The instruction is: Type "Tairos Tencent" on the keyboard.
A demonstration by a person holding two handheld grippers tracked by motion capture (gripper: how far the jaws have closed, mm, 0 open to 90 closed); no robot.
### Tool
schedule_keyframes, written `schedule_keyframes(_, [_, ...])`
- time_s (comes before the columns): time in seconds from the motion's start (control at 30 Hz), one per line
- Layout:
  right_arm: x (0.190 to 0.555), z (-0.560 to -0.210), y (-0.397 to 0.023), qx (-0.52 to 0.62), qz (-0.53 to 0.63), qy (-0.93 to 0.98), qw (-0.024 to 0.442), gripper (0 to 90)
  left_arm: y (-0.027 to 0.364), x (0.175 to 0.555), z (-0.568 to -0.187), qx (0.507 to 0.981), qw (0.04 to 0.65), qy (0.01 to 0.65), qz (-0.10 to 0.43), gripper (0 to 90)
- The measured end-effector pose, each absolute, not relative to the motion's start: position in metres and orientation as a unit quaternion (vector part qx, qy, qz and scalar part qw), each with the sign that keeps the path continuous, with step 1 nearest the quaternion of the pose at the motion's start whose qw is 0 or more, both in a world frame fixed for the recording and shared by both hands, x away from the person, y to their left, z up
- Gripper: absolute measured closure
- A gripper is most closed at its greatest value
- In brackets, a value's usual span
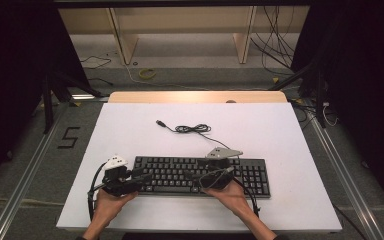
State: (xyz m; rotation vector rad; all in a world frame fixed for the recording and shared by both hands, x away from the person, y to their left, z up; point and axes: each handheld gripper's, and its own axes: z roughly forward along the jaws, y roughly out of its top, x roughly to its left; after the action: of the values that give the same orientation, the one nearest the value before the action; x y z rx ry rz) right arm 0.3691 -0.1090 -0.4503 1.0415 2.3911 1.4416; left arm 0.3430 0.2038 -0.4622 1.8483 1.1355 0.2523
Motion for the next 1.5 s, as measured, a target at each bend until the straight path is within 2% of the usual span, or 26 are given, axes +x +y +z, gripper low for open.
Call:
schedule_keyframes(0.2, [0.373,-0.45,-0.102,0.348,0.476,0.804,0.082,45.9,0.203,0.34,-0.461,0.748,0.474,0.453,0.099,45.8])
schedule_keyframes(0.6, [0.383,-0.458,-0.089,0.353,0.447,0.818,0.079,72.5,0.202,0.334,-0.463,0.744,0.491,0.442,0.101,37.7])
schedule_keyframes(0.87, [0.387,-0.466,-0.08,0.355,0.422,0.83,0.083,85.4,0.206,0.329,-0.462,0.736,0.502,0.441,0.106,36.5])
schedule_keyframes(1.03, [0.389,-0.469,-0.079,0.361,0.413,0.832,0.088,90.0,0.206,0.327,-0.462,0.735,0.505,0.439,0.108,36.0])
schedule_keyframes(1.5, [0.394,-0.478,-0.076,0.368,0.388,0.84,0.088,90.0,0.204,0.327,-0.463,0.738,0.507,0.432,0.11,33.4])
